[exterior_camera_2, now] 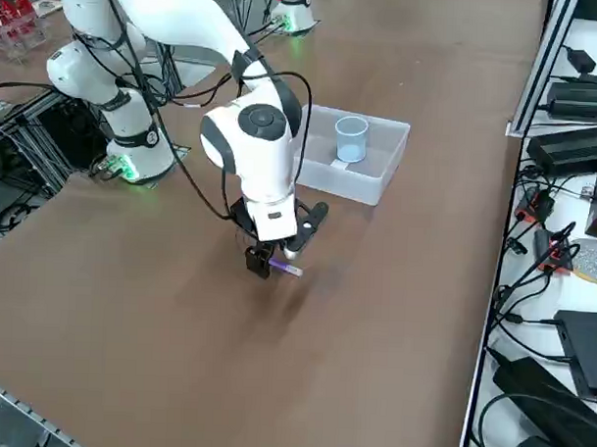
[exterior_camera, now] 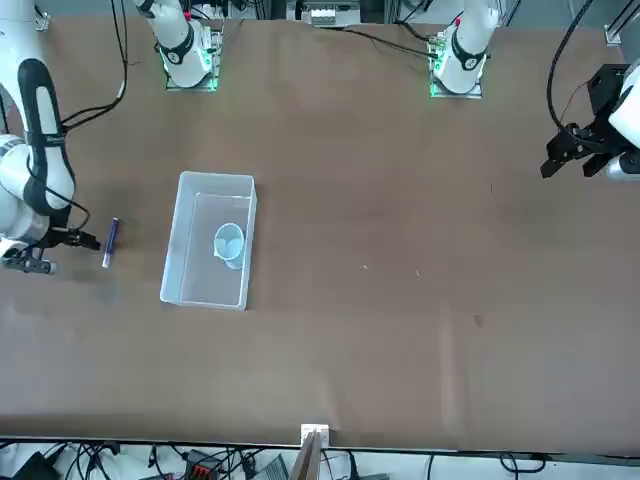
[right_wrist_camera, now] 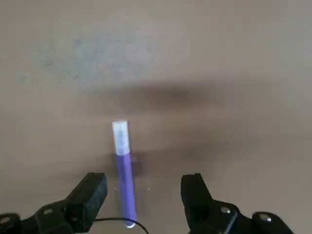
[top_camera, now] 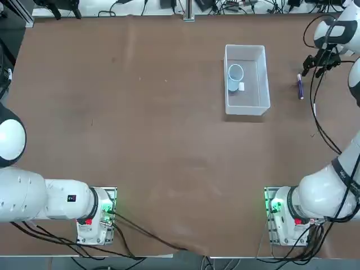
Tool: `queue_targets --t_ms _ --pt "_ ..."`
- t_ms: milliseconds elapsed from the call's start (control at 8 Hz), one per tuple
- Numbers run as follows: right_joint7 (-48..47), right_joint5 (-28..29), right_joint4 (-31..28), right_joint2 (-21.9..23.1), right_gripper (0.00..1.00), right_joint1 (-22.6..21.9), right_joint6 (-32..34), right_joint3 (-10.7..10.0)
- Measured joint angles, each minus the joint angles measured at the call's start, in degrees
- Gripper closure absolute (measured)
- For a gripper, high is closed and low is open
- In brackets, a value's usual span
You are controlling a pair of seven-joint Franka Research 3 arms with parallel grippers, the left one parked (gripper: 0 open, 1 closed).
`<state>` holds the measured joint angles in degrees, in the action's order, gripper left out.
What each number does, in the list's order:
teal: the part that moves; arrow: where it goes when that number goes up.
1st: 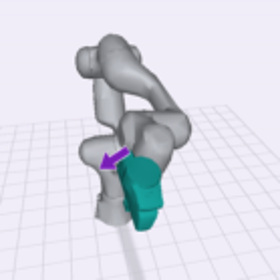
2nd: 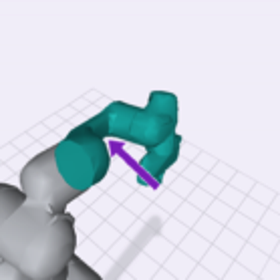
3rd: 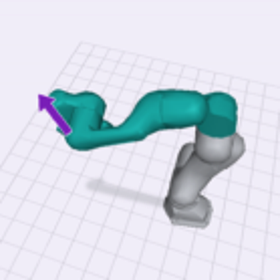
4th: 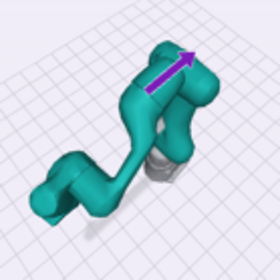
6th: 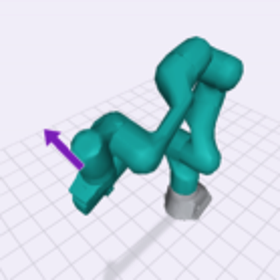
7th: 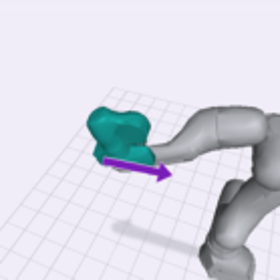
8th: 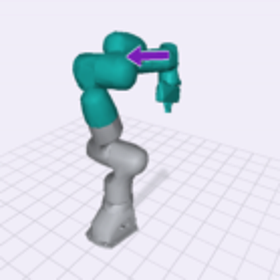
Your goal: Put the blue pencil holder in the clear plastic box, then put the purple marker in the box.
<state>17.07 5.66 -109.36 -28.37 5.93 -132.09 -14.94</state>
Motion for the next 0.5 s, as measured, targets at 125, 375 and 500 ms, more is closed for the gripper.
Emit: queue_targets --t_ms 125,375,500 --pt "-0.38 0.0 -0.82 0.01 0.07 -0.07 -0.72 0.62" --pt "-0.65 0.0 -3.99 0.0 0.07 -0.6 -5.81 1.17" --pt "-0.75 0.0 -6.04 -0.05 0.09 -0.91 -8.45 1.22"
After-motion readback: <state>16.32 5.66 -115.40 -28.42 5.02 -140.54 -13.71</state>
